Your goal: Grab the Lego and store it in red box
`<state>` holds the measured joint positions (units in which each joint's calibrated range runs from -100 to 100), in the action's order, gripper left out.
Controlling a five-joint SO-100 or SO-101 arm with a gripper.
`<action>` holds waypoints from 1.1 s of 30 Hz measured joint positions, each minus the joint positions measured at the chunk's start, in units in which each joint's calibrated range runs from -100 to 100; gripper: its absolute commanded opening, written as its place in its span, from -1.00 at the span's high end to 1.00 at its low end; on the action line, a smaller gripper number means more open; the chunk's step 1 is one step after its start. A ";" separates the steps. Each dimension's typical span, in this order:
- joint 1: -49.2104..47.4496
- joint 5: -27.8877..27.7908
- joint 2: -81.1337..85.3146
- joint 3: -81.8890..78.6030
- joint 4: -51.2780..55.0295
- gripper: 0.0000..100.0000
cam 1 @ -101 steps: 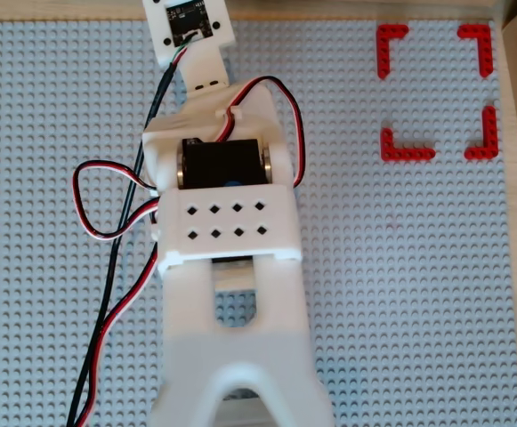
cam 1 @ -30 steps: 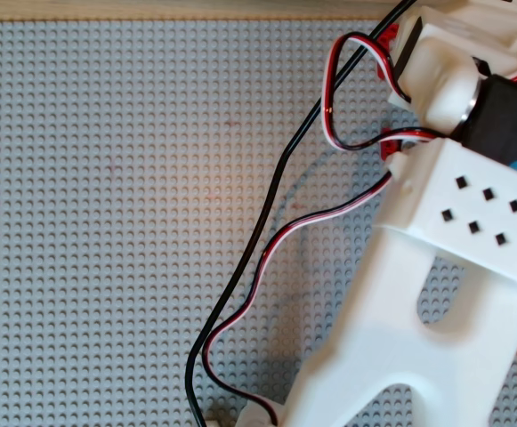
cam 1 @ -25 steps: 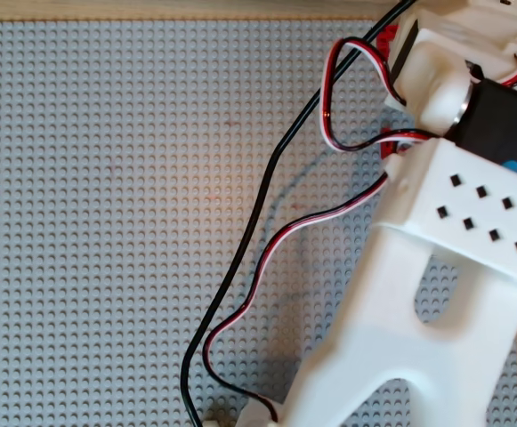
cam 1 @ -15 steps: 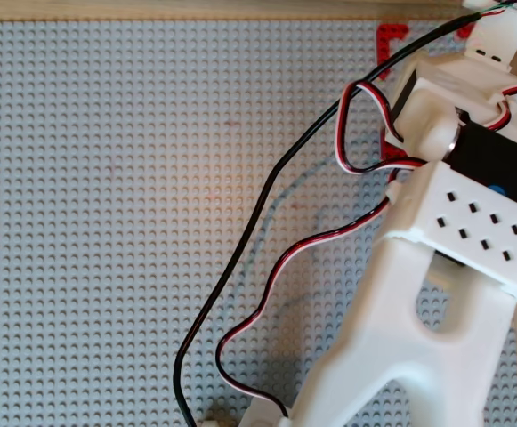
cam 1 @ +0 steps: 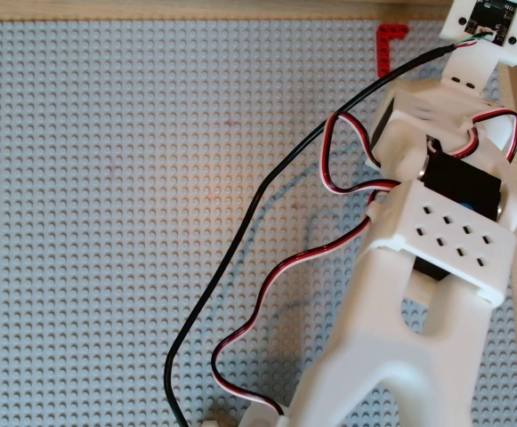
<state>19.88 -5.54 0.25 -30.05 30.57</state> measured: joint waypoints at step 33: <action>-10.47 4.64 59.93 10.91 54.49 0.97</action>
<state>9.41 -0.90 60.19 -19.14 85.06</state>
